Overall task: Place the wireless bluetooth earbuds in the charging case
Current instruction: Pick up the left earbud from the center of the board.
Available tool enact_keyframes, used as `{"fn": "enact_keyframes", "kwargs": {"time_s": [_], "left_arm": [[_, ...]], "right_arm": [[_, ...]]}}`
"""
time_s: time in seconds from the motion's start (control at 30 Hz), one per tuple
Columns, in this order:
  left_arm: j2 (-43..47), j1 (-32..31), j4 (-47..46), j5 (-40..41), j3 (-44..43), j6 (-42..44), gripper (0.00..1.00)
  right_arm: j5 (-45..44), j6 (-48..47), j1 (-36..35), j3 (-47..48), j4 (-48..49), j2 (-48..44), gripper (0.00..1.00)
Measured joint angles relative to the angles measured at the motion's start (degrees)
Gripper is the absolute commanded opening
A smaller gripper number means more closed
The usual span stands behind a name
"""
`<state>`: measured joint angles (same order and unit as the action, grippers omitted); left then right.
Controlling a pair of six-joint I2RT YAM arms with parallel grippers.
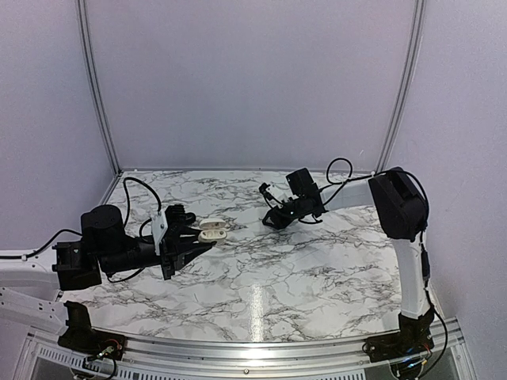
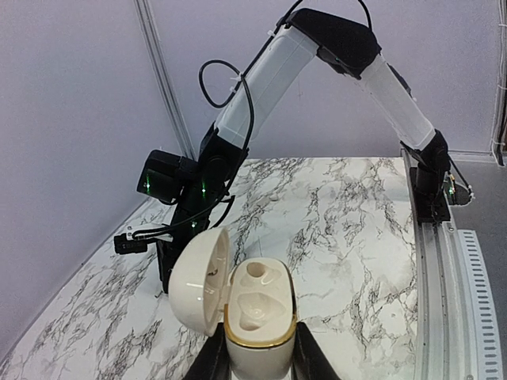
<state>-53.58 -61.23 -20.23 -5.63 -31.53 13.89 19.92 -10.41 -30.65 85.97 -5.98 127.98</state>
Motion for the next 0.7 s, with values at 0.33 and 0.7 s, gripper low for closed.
{"fn": "enact_keyframes", "kwargs": {"time_s": [0.33, 0.7], "left_arm": [[0.0, 0.0, 0.0, 0.2, 0.0, 0.0, 0.0], [0.0, 0.0, 0.0, 0.8, 0.0, 0.0, 0.0]], "right_arm": [[-1.4, -3.1, -0.8, 0.0, 0.2, 0.2, 0.32], [-3.3, -5.9, -2.5, 0.1, 1.3, 0.6, 0.16]]}}
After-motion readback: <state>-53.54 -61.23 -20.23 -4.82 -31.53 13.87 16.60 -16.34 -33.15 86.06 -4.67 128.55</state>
